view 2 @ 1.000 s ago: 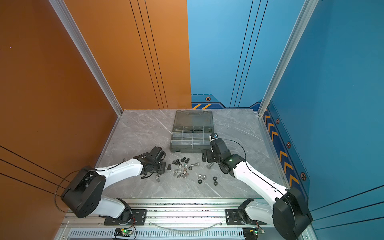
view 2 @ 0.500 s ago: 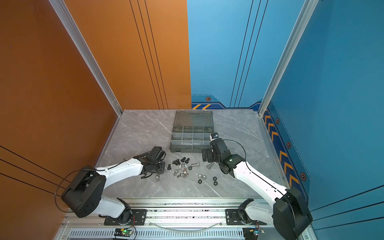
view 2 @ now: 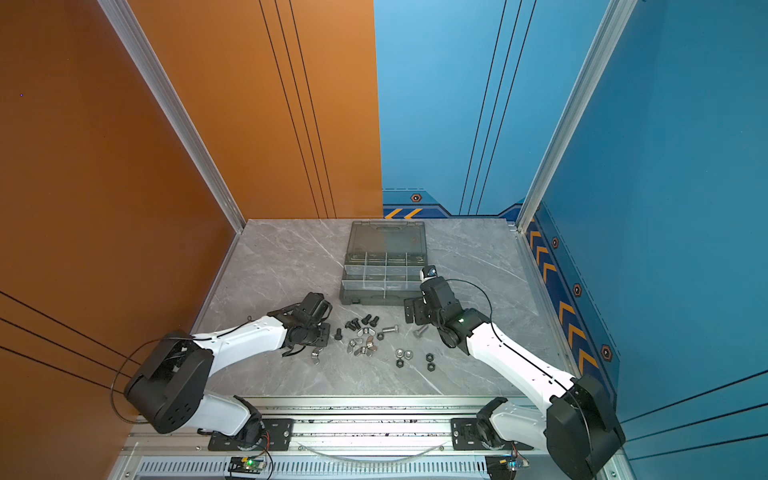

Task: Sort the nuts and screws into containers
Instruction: 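Close the left gripper on the silver wing nut and lift it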

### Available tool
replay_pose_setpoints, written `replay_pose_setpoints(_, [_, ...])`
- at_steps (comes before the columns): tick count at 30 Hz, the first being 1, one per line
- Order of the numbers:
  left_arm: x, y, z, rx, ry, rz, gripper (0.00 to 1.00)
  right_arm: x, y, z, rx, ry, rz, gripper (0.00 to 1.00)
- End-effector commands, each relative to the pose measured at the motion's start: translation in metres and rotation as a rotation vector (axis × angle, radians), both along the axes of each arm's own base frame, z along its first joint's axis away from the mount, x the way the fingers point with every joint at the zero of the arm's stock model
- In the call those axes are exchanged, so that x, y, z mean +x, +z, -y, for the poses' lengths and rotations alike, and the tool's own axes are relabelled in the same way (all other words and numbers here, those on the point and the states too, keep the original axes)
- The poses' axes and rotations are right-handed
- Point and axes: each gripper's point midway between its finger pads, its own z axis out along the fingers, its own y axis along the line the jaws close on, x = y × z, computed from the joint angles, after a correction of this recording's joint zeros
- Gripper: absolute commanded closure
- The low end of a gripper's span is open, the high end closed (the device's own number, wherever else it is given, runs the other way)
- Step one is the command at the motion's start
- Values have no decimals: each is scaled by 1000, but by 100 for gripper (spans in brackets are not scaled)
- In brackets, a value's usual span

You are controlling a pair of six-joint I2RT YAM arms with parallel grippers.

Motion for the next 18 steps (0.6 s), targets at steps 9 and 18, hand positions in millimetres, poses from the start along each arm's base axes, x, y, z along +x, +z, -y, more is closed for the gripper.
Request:
replay_pose_setpoints(9, [-3,-3,2,-25,-5,-46,90,-6,-2,13,-15,-50,-15,1])
replay_pose_setpoints(18, [25,46,12,-71,-7,77,100,-7,5,16,-9,-57,-1,1])
